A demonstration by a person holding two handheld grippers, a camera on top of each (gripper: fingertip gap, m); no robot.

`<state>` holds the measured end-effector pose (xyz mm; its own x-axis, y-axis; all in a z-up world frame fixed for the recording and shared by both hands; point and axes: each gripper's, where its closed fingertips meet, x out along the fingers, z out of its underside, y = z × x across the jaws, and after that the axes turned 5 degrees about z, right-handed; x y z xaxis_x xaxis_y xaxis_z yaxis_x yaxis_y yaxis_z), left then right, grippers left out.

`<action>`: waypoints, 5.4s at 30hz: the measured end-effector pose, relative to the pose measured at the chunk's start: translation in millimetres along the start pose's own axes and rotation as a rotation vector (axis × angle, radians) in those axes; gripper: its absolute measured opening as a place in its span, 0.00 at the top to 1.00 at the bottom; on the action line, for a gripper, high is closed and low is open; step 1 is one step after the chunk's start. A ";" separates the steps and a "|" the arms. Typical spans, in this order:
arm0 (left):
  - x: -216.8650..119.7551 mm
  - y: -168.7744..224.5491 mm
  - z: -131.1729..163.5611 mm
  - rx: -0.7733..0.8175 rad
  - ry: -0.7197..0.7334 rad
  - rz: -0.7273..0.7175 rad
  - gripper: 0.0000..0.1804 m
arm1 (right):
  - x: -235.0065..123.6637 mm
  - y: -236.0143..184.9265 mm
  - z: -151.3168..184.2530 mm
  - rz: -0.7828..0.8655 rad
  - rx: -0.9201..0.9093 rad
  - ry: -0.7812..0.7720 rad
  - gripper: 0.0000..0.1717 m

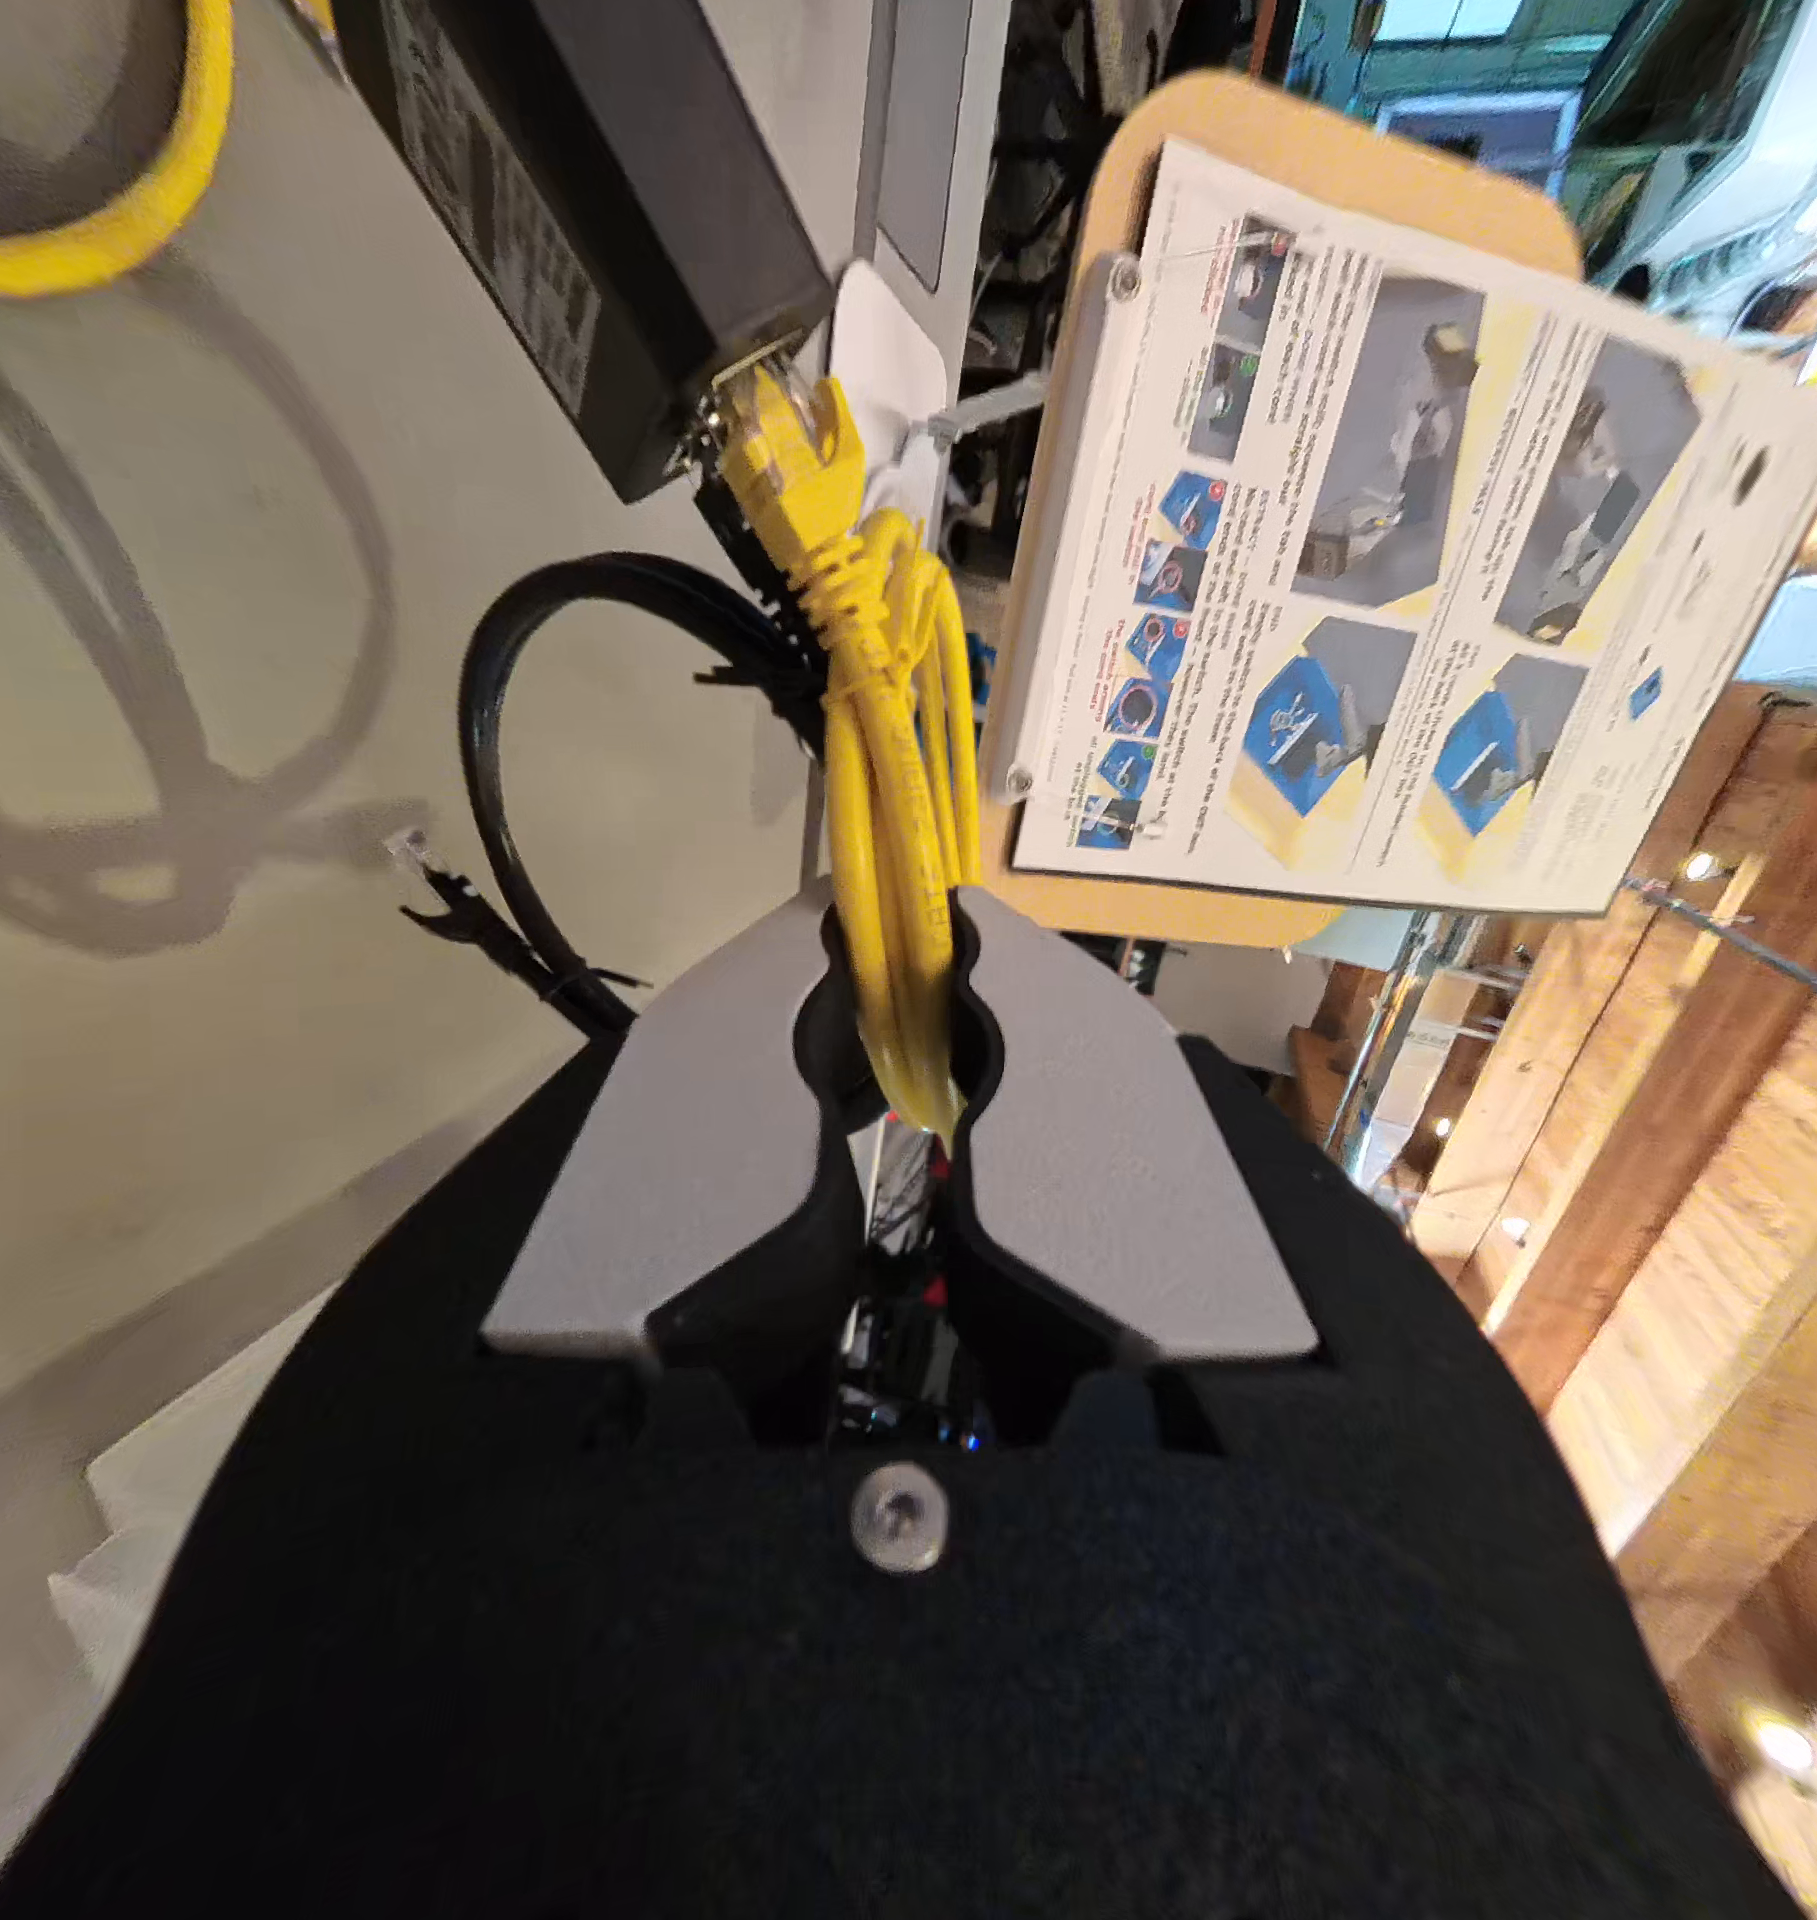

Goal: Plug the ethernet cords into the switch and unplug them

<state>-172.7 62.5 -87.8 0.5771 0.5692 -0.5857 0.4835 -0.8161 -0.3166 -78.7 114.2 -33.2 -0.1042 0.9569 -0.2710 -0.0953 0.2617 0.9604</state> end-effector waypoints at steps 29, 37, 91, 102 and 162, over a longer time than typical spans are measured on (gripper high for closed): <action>-10.7 -65.4 3.4 -0.083 0.186 -0.246 0.86 | -84.0 55.9 -37.6 -0.034 0.362 0.568 0.81; -87.8 -57.1 -6.6 -0.164 0.473 -0.314 0.85 | -73.6 -24.4 -25.6 -0.913 0.865 0.571 0.57; -50.8 12.8 -17.4 0.128 0.558 -0.136 0.86 | -55.6 -76.8 160.3 -0.963 1.056 0.023 0.81; -18.8 18.6 10.4 0.109 0.305 -0.023 0.86 | -151.4 35.3 -54.3 -0.644 0.671 0.780 0.77; -7.1 8.8 21.0 0.010 0.222 0.023 0.86 | -87.0 4.4 -18.4 -0.776 0.147 0.504 0.93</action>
<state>-186.4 49.2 -102.2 0.7189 0.5578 -0.4149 0.4629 -0.8293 -0.3129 -88.3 29.8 -6.6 -0.4838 0.3494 -0.8024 -0.1952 0.8507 0.4881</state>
